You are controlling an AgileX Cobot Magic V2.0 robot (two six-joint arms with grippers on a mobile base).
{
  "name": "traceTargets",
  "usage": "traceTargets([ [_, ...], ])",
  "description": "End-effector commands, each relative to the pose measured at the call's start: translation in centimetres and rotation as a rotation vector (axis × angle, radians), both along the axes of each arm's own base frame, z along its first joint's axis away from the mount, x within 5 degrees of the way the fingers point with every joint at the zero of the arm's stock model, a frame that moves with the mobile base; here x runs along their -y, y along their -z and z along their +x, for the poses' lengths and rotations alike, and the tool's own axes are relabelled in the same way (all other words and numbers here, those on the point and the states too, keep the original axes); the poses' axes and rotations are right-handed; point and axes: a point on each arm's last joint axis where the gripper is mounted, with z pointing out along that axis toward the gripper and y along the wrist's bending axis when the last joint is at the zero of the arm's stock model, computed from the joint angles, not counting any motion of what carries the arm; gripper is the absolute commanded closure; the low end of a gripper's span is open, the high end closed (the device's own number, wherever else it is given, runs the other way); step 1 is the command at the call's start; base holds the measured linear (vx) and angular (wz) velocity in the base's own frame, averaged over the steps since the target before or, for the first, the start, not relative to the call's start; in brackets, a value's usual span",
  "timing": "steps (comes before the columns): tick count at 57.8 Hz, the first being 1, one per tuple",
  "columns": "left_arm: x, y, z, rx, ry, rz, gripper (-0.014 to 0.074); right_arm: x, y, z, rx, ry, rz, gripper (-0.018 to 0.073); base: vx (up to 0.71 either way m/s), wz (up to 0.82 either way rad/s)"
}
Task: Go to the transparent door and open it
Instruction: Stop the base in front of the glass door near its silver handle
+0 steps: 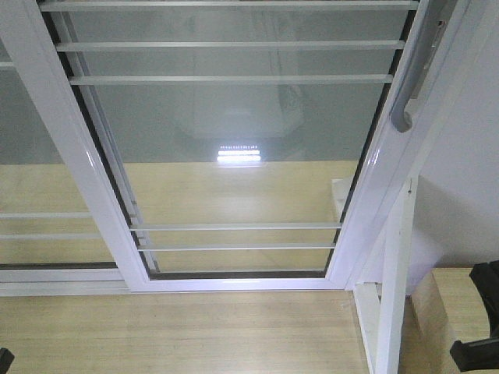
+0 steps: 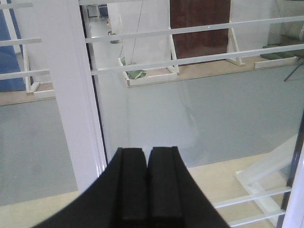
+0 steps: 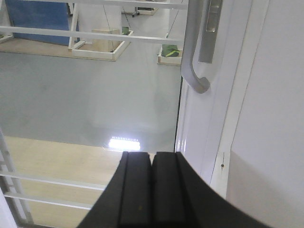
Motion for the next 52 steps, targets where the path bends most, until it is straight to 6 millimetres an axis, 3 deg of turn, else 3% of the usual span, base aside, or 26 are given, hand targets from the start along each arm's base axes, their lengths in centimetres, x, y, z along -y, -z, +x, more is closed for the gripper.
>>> traceTargets([
  [1,0.15,-0.41,0.16,0.055,0.014,-0.021,0.0594,0.11,-0.54,0.25,0.055,0.014,0.001,0.0564,0.00,0.00],
  [30,0.15,-0.41,0.16,0.055,0.014,-0.021,0.0594,0.11,-0.54,0.25,0.055,0.014,0.001,0.0564,0.00,0.00],
  [52,0.15,-0.40,0.16,0.054,0.014,-0.021,0.0594,0.11,-1.11,-0.45,0.156,0.000,0.013,0.0564,0.00,0.00],
])
